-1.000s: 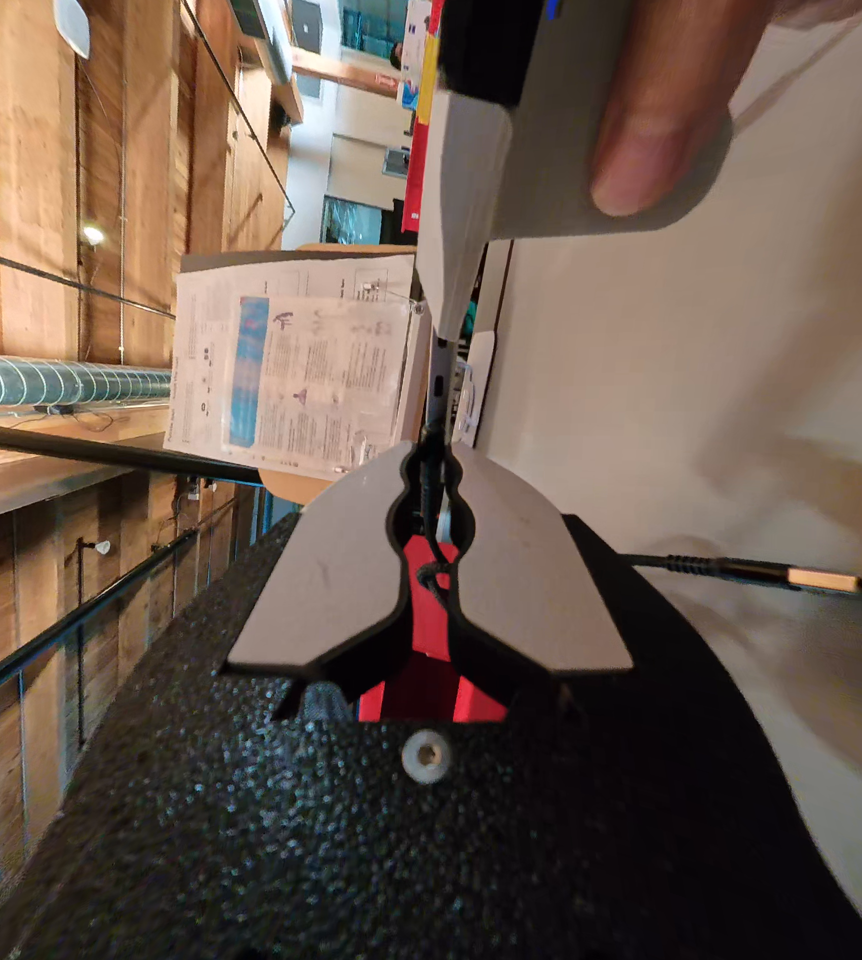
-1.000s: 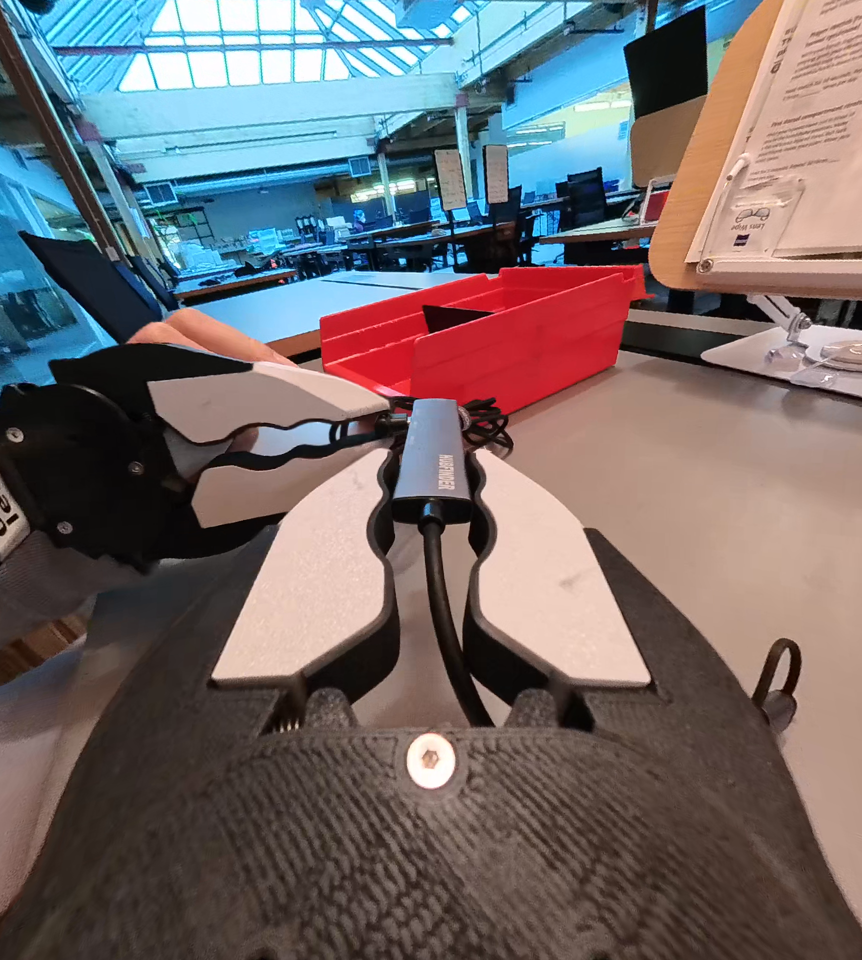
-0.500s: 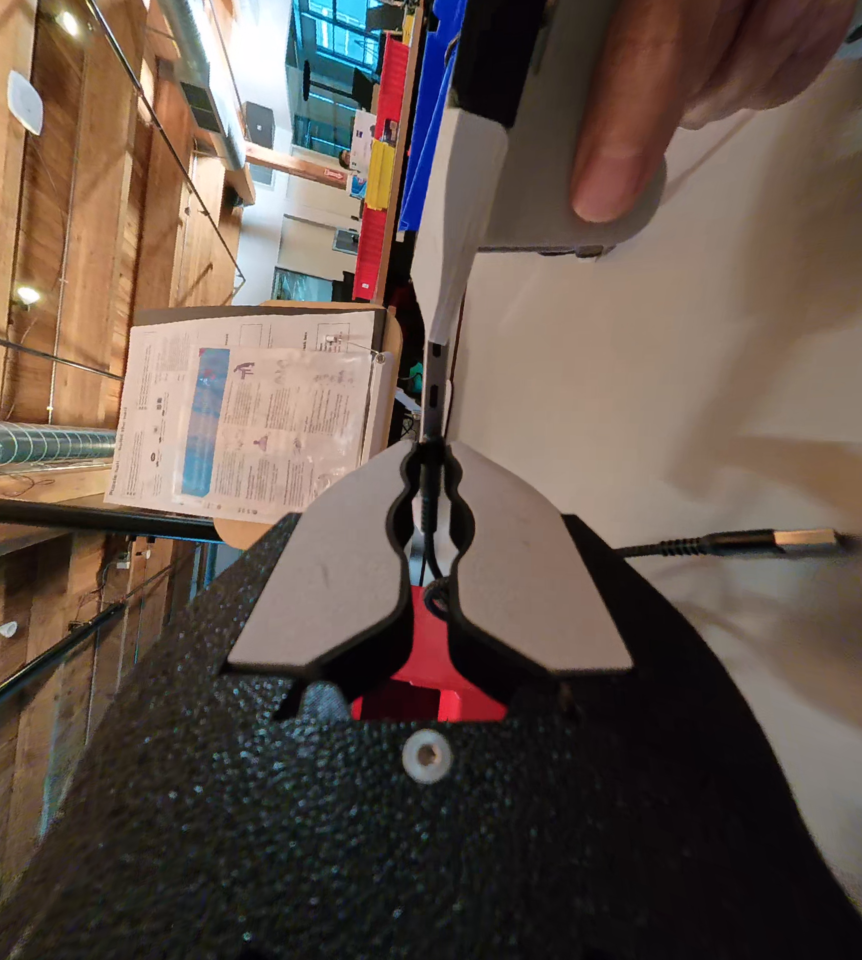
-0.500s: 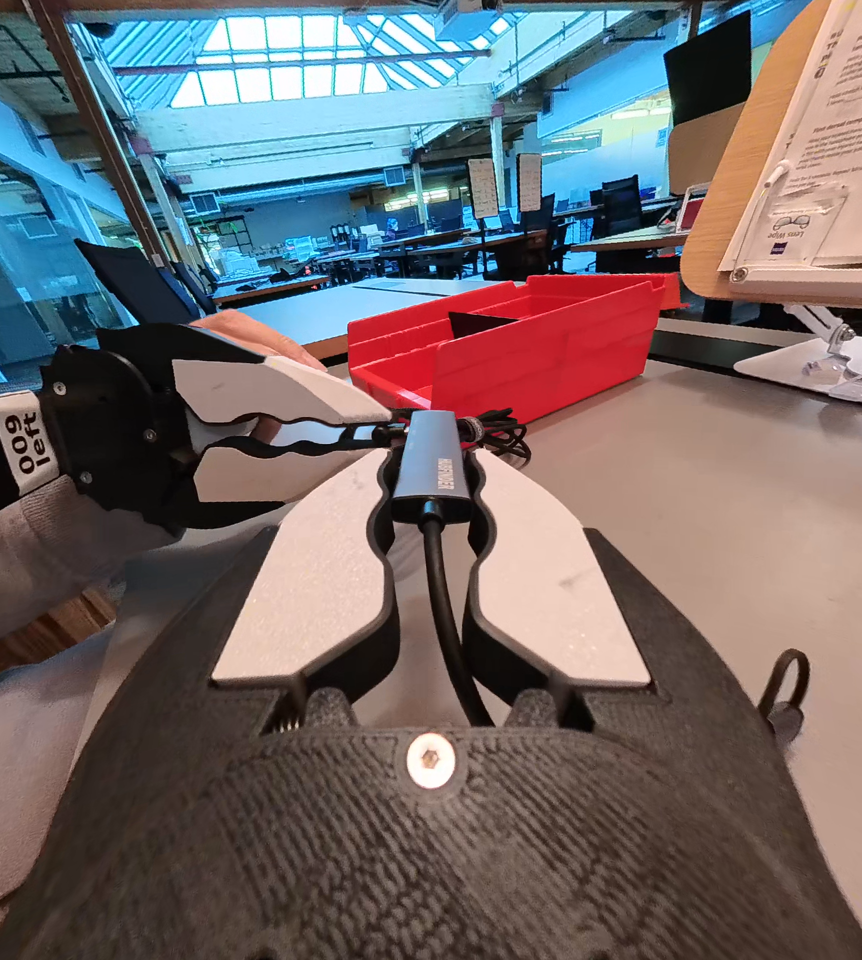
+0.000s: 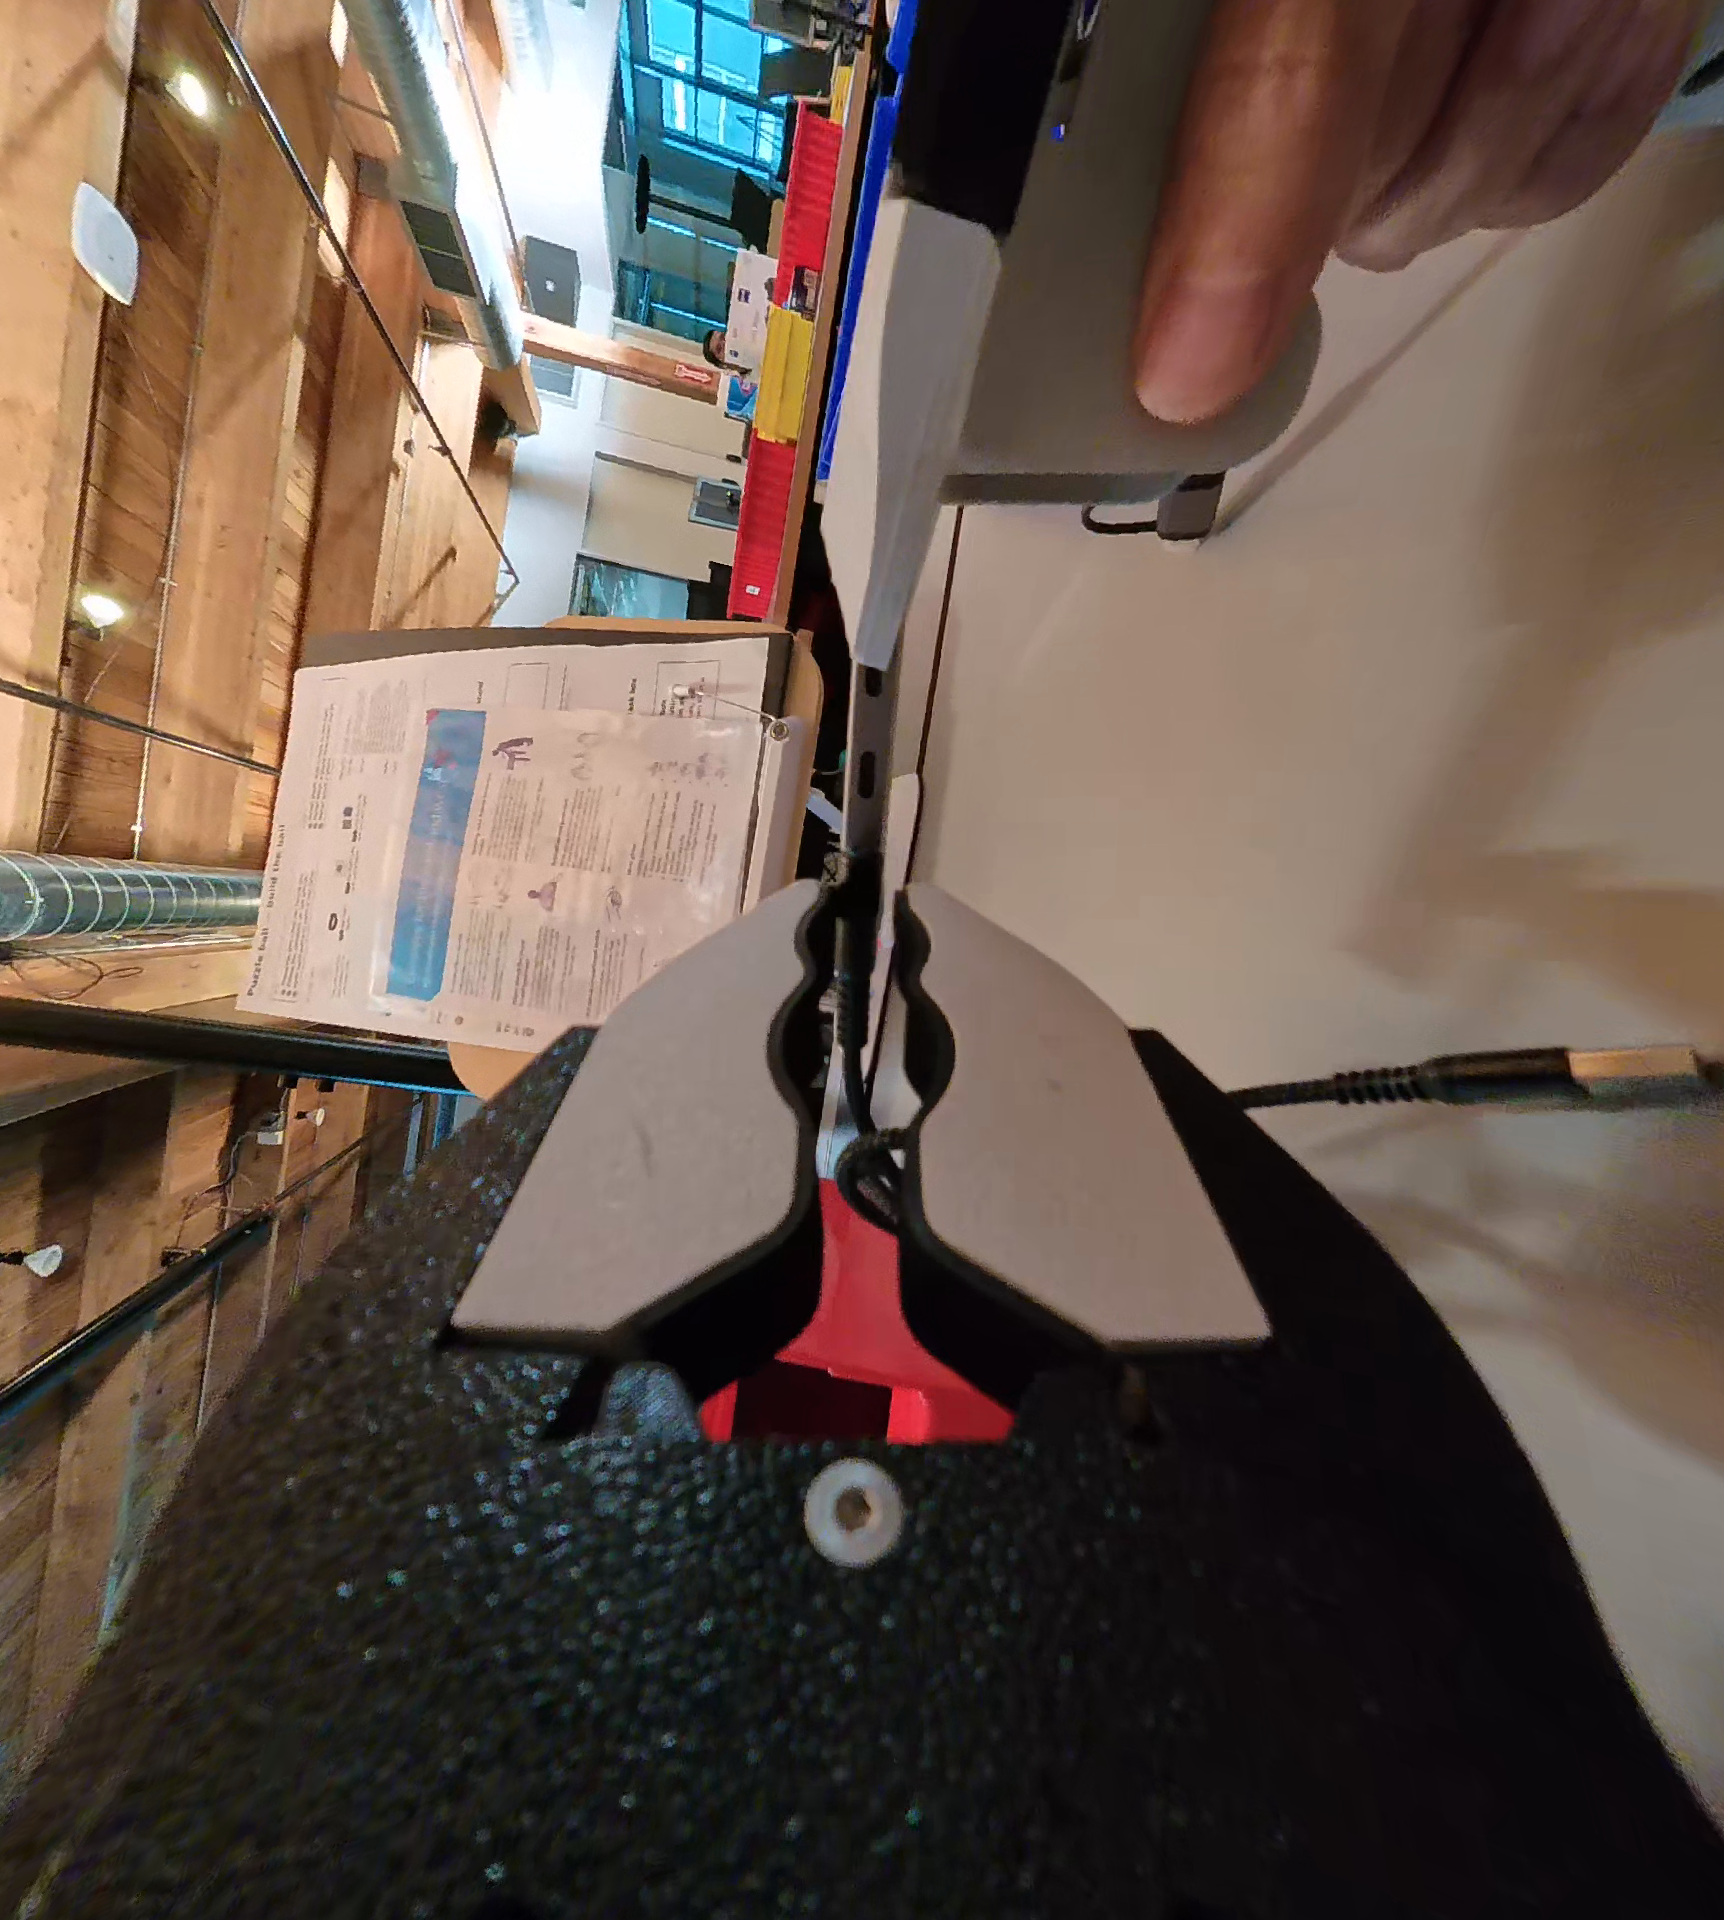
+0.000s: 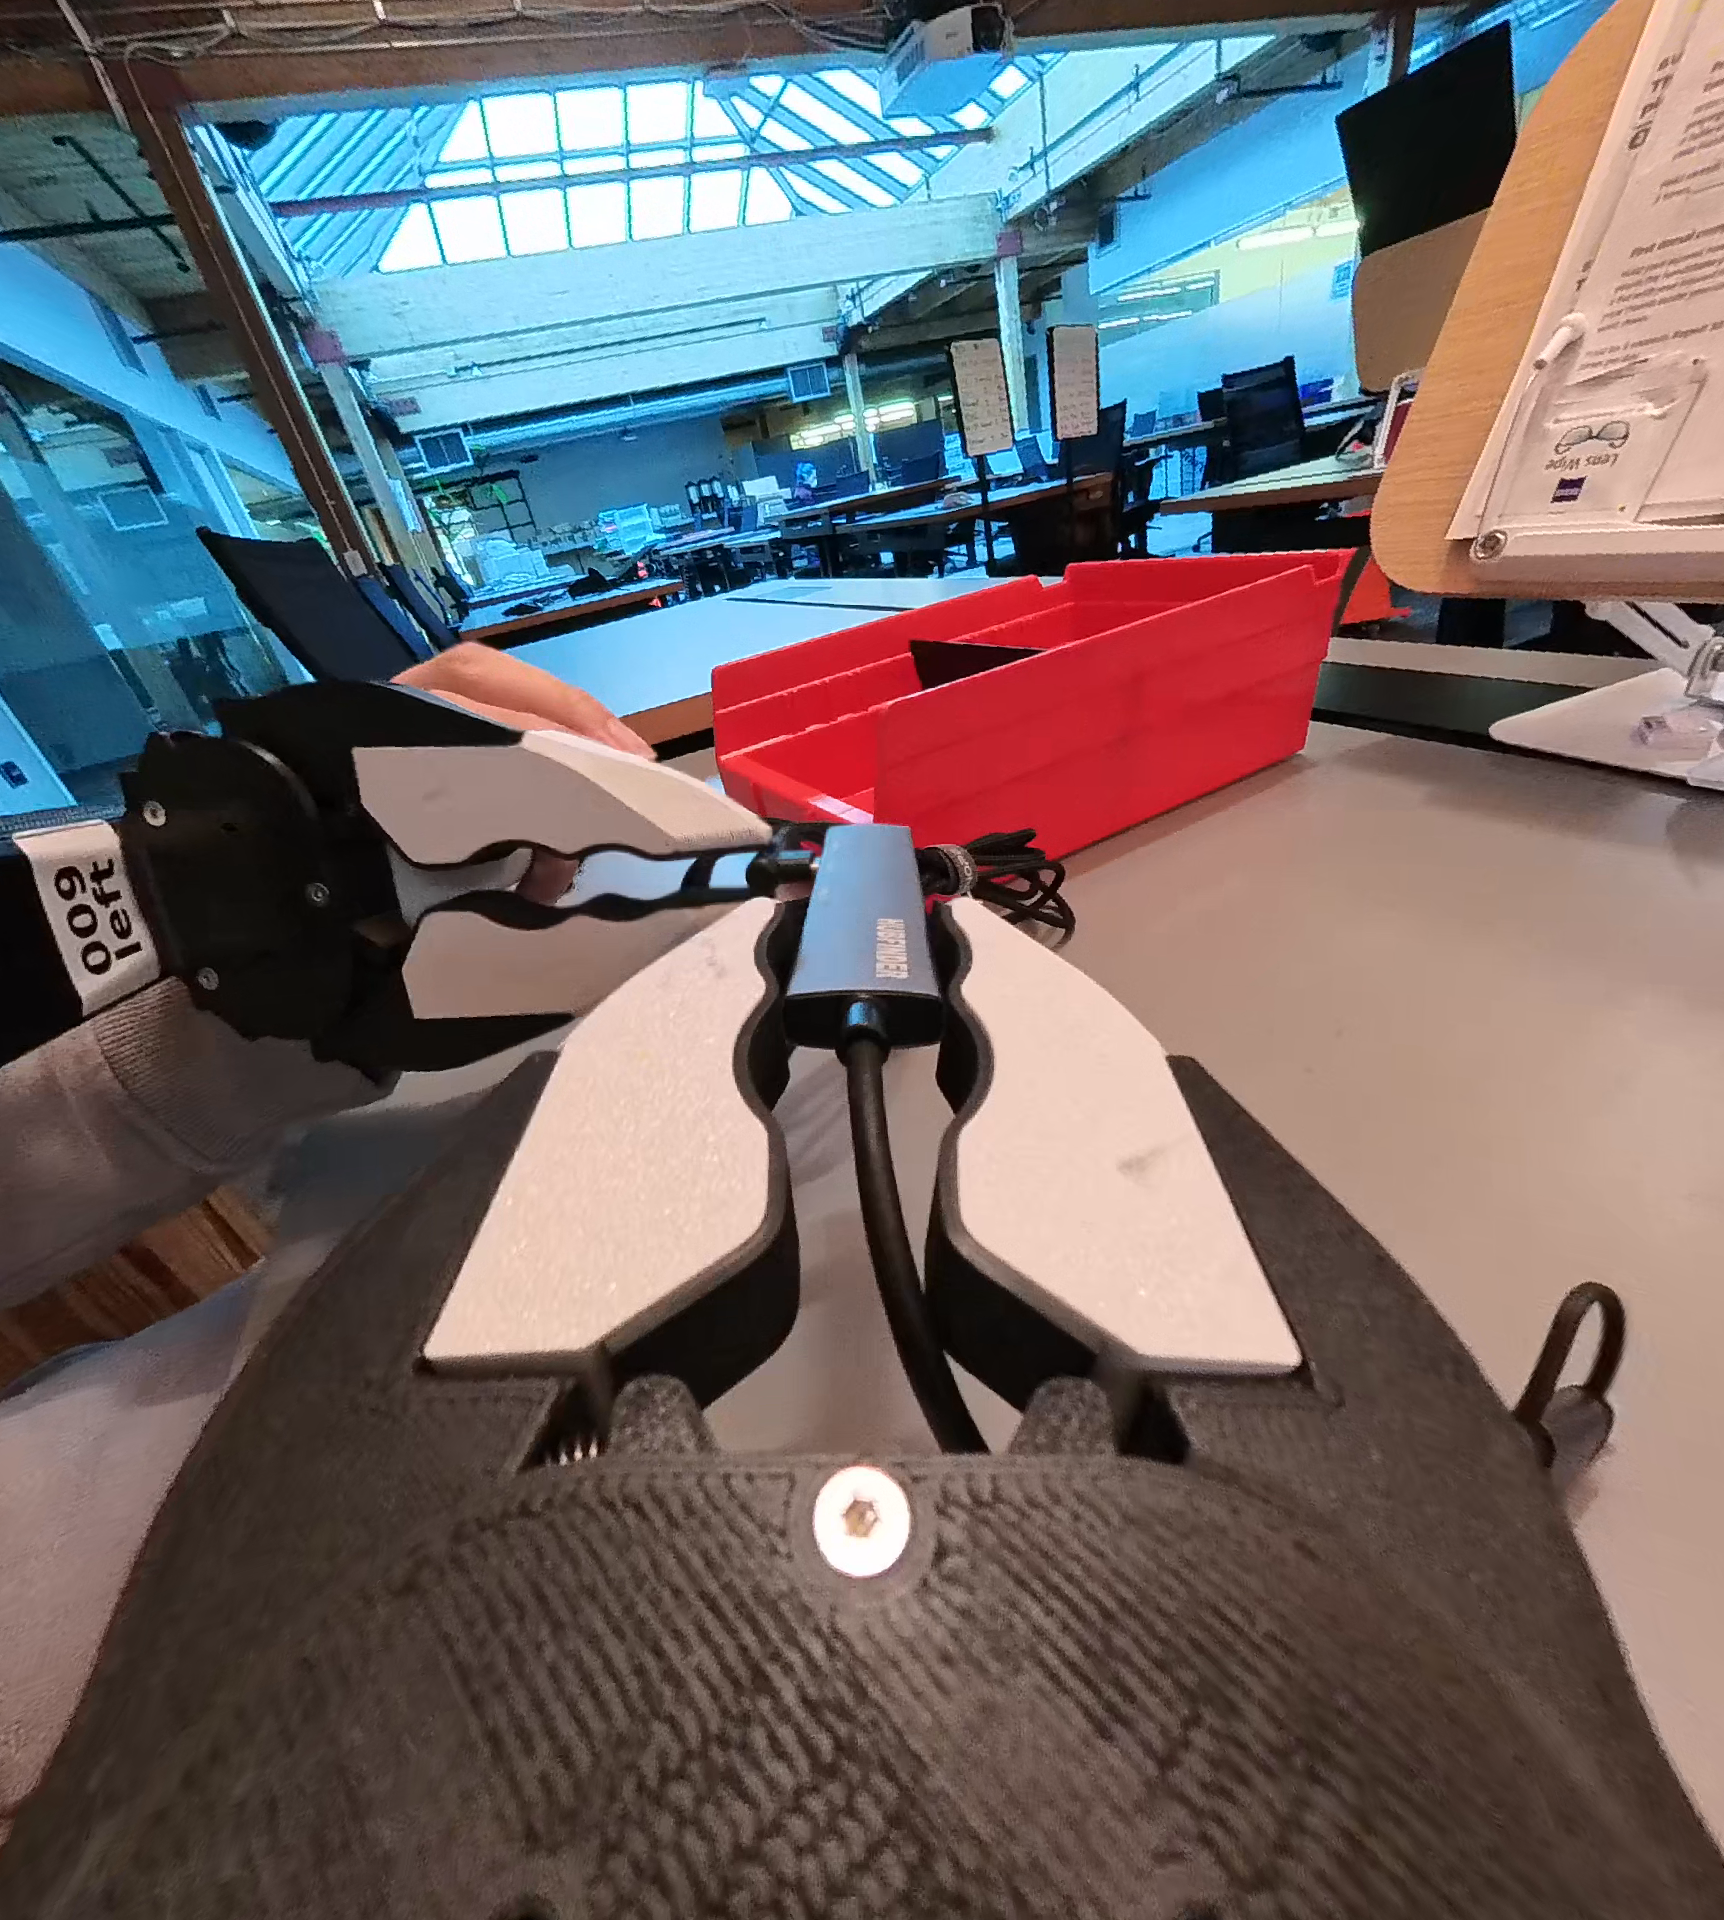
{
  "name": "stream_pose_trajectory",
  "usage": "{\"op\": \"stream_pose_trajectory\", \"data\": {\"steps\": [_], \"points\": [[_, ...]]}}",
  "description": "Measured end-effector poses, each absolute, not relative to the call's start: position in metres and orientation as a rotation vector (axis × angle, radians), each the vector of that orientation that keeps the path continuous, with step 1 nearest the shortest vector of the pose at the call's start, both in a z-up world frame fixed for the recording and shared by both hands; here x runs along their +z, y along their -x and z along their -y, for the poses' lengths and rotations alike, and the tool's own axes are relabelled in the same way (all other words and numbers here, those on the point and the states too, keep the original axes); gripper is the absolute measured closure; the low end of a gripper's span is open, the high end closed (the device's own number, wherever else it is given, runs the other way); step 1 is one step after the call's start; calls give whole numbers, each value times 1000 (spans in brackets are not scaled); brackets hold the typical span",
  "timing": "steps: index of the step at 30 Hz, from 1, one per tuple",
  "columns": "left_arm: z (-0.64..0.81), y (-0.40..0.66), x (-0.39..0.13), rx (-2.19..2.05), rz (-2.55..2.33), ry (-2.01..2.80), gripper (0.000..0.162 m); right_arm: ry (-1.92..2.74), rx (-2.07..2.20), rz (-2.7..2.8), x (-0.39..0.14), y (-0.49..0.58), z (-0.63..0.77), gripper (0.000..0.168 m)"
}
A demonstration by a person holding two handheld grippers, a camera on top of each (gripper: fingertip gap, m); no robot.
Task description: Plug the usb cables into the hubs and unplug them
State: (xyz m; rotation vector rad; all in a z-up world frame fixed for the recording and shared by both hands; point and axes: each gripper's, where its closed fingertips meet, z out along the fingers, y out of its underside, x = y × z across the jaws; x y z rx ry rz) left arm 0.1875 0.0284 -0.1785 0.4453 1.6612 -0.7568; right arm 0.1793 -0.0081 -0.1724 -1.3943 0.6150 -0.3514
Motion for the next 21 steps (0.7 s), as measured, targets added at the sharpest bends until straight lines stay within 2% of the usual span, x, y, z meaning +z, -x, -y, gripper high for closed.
{"op": "stream_pose_trajectory", "data": {"steps": [21], "points": [[-26,-184,-180,-697,-1657,-483,156,1491,-362,-527,-178,-169,6,140]]}}
